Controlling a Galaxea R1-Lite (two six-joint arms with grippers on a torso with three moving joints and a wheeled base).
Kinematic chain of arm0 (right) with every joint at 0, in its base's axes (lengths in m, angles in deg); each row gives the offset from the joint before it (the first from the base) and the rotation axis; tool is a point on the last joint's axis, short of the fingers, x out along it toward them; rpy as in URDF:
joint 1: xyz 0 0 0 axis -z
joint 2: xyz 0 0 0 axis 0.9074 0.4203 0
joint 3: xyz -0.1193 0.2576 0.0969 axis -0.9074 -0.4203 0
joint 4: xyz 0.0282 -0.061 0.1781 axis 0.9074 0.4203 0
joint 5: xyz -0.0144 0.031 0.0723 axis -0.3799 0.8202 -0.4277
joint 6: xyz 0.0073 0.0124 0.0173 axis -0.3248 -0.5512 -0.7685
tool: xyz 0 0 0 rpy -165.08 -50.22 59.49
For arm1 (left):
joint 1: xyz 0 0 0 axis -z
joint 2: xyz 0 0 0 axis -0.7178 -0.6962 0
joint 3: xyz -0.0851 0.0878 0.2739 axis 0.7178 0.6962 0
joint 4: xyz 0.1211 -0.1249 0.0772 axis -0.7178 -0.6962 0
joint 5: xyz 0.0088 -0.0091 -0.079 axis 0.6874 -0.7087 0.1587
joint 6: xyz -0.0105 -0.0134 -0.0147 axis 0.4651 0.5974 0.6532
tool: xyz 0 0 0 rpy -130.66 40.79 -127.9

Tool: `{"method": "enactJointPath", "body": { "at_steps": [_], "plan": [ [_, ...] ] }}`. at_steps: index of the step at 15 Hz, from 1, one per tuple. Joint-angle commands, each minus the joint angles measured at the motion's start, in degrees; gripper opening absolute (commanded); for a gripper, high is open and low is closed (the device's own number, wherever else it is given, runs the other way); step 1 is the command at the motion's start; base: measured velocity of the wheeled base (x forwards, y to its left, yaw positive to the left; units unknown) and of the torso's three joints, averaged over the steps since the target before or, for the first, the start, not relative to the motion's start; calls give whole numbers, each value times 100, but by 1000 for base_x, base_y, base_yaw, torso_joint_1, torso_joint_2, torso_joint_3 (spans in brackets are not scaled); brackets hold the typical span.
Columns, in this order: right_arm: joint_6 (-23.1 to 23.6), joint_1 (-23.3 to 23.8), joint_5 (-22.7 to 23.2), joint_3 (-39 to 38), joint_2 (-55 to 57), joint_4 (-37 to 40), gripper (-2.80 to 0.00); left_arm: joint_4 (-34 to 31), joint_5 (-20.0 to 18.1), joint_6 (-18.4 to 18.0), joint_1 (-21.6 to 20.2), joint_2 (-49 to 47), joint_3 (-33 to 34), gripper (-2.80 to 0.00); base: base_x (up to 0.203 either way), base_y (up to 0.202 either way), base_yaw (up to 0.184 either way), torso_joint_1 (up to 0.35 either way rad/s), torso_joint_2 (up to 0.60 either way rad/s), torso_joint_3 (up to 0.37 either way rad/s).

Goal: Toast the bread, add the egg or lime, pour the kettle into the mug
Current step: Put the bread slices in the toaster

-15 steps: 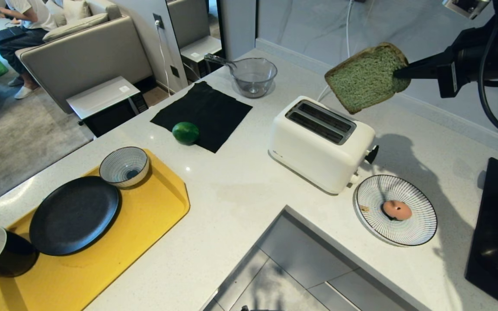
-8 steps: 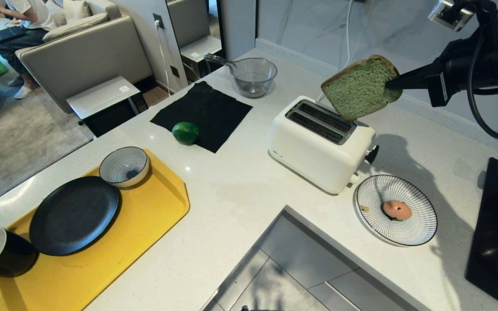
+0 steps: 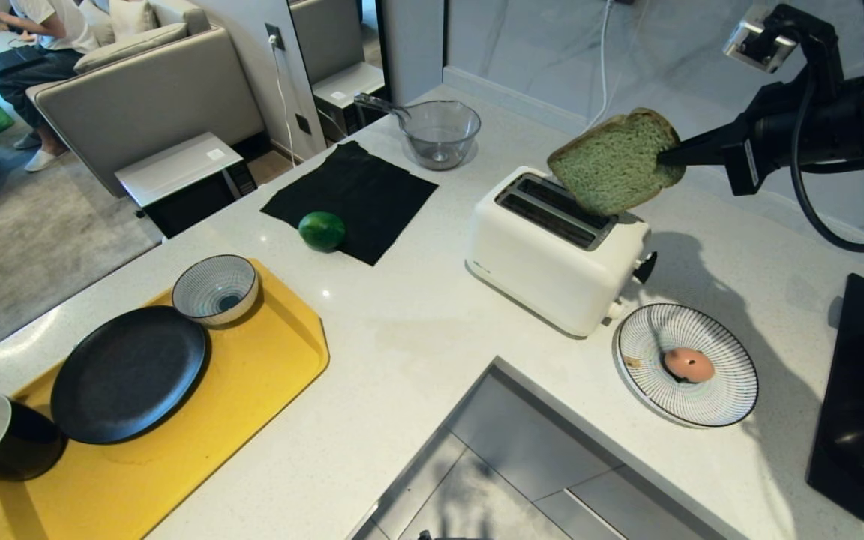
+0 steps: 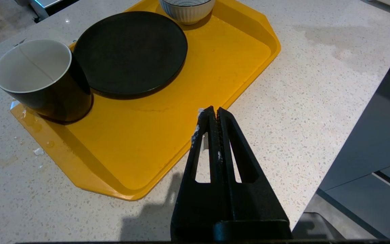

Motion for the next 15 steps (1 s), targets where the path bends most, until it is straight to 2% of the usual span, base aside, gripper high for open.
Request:
{"method": "enactJointPath", "body": {
  "at_steps": [1,10,15],
  "plan": [
    [34,2,12,4,83,23,-280,3,2,3,-1,10,97,-280,0,0,0,0,0,0],
    [227,-43,-87,7,243,-9,-280,3,2,3,-1,10,97,-280,0,0,0,0,0,0],
    [221,-165,-129,21,409,-446,-280,3,2,3,-1,10,97,-280,0,0,0,0,0,0]
  ]
}}
